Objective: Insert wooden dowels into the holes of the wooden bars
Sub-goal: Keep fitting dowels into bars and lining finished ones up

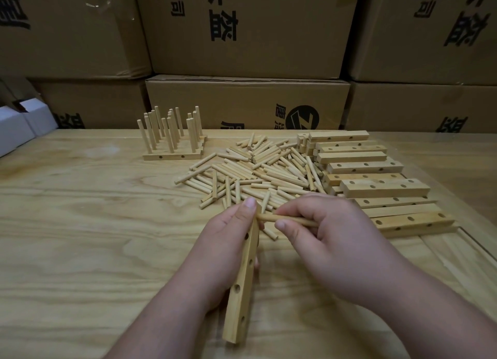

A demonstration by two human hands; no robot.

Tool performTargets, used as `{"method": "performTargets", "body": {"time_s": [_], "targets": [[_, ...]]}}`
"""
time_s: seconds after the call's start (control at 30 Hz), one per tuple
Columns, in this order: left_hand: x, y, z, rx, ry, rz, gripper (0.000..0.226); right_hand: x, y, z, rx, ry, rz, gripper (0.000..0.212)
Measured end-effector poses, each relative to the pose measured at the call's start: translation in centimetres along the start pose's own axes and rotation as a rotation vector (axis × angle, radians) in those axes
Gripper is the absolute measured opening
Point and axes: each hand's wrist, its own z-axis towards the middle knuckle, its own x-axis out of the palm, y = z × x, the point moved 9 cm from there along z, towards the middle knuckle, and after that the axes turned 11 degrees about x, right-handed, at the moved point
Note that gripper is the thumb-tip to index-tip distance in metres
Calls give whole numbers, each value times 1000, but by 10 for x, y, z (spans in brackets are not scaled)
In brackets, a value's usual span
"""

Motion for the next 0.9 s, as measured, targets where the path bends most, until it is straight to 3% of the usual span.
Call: {"method": "performTargets", "body": {"time_s": [0.3, 0.53, 0.67, 0.9], "targets": [[2, -5, -1, 12, -6, -9, 38, 2, 1, -1, 0, -55, 9, 6], [4, -6, -3, 4, 43, 29, 38, 0, -4, 0, 16, 21, 49, 5], [3, -6, -2, 11, 24, 22, 38, 3, -2, -2, -3, -38, 38, 5], [5, -6, -3, 12, 68, 38, 37, 4, -6, -1, 5, 4, 78, 16]]}}
